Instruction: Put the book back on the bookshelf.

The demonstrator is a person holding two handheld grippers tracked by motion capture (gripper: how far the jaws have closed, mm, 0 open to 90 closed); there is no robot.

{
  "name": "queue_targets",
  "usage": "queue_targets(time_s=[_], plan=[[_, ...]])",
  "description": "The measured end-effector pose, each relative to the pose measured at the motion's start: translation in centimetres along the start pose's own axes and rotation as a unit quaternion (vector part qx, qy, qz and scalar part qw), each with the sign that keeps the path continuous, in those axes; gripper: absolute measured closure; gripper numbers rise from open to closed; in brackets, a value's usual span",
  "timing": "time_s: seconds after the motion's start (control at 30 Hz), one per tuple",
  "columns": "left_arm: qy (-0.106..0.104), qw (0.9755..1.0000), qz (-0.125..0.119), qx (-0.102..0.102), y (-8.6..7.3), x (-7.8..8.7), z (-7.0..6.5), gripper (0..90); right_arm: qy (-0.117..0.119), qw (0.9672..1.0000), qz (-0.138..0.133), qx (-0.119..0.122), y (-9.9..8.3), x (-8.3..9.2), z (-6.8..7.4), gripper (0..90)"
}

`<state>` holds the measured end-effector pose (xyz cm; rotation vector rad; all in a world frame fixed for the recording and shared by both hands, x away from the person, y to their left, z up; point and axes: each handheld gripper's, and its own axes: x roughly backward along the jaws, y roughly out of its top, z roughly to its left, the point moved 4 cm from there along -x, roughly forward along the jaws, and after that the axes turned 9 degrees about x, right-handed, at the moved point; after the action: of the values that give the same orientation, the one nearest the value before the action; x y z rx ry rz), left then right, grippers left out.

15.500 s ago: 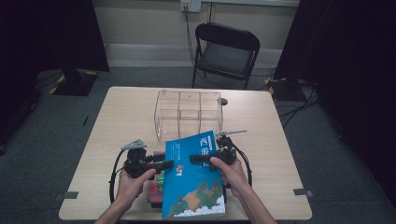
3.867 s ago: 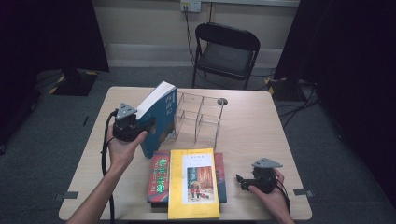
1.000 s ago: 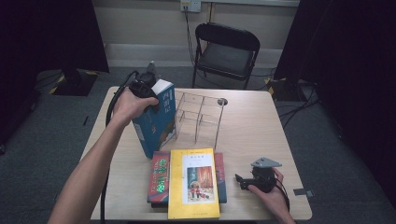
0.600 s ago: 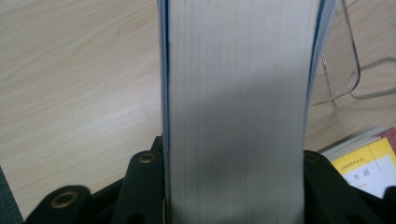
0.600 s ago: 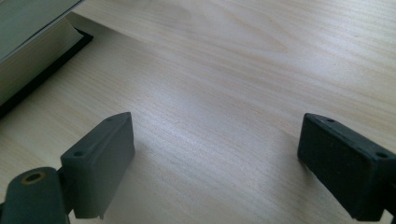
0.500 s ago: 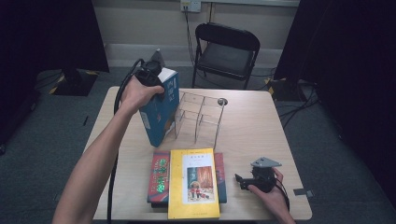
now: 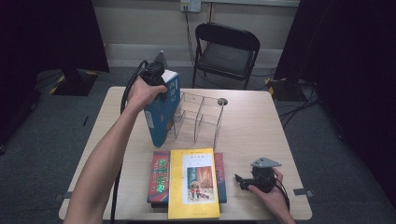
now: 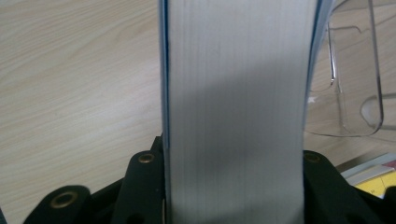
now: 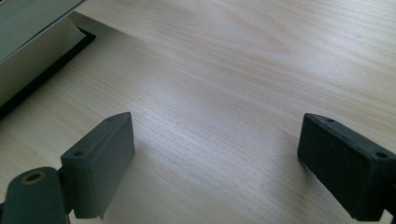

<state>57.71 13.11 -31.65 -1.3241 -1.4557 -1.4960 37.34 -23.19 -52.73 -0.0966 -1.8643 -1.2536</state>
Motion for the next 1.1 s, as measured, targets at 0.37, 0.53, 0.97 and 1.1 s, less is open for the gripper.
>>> queue_targets(time_s=[0.37, 0.53, 0.97, 1.1], plan=[[0.005, 0.9999, -0.005, 0.008, 0.2, -0.3, 0.5, 60.9, 0.002, 1.0000, -0.001, 0.002, 0.0, 0.0, 0.0, 10.7], [0.005, 0.9981, -0.059, 0.015, 0.4, 1.2, 0.6, 58.3, 0.005, 1.0000, -0.002, 0.005, 0.0, 0.0, 0.1, 10.8], [-0.046, 0.9869, -0.154, 0.008, -3.0, 1.8, 1.8, 44.2, 0.007, 1.0000, -0.001, 0.006, 0.0, 0.1, 0.2, 10.7], [-0.038, 0.9831, -0.179, 0.002, -4.6, 1.7, 2.1, 43.5, 0.007, 1.0000, -0.001, 0.006, 0.0, 0.1, 0.2, 10.7]])
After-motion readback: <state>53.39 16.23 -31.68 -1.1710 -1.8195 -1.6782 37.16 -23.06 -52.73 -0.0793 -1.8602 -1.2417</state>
